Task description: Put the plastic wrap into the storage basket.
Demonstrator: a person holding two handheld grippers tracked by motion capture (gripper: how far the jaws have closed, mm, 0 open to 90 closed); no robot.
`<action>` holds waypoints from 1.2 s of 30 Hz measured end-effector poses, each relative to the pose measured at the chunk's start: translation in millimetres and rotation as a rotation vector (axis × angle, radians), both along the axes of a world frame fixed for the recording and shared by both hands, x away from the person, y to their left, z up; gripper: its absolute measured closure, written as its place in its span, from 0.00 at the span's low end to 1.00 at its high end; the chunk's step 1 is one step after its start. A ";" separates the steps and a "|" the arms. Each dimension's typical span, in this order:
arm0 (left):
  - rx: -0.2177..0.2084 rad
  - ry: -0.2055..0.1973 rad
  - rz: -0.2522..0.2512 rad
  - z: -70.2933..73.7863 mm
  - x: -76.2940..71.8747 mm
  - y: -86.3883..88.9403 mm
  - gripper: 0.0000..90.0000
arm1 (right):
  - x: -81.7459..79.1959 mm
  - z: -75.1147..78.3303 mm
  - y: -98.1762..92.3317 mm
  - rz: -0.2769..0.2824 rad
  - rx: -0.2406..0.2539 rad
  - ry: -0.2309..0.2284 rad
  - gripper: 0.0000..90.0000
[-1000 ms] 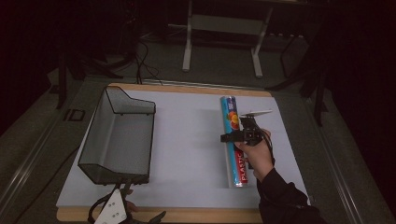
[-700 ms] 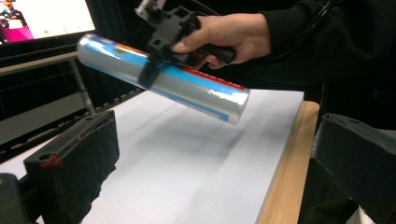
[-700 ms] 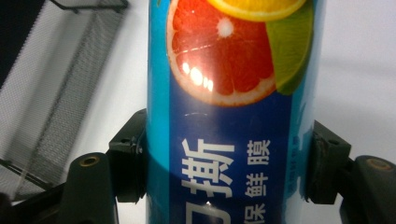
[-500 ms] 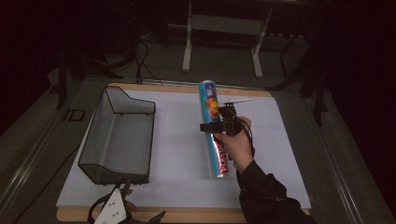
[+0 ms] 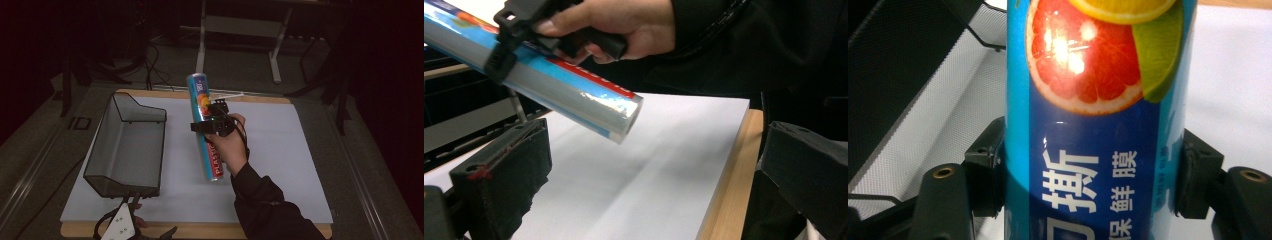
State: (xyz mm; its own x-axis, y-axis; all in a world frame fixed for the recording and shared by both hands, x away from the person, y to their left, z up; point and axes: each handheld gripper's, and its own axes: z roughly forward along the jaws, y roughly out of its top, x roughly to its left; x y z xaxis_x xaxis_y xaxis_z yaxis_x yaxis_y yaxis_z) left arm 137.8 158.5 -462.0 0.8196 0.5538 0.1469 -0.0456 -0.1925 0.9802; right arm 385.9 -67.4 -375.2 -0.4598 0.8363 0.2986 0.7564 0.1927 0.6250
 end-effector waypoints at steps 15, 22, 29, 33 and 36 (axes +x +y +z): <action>-0.014 0.015 0.031 -1.3 -1.6 2.1 0.01 | 4.7 19.7 62.5 0.032 0.012 -0.071 0.35; -0.011 0.030 0.054 -2.2 0.5 5.2 0.01 | 5.2 27.5 87.1 0.040 0.028 -0.116 0.35; -0.026 0.034 0.057 -1.5 -0.1 6.9 0.01 | 6.7 31.4 118.3 0.050 0.051 -0.134 0.35; -0.030 0.030 0.056 -1.2 -1.4 7.1 0.01 | 5.7 29.3 135.4 0.062 0.065 -0.151 0.35; -0.034 0.028 0.057 -0.9 -2.3 7.7 0.01 | 5.0 23.9 147.5 0.069 0.063 -0.164 0.35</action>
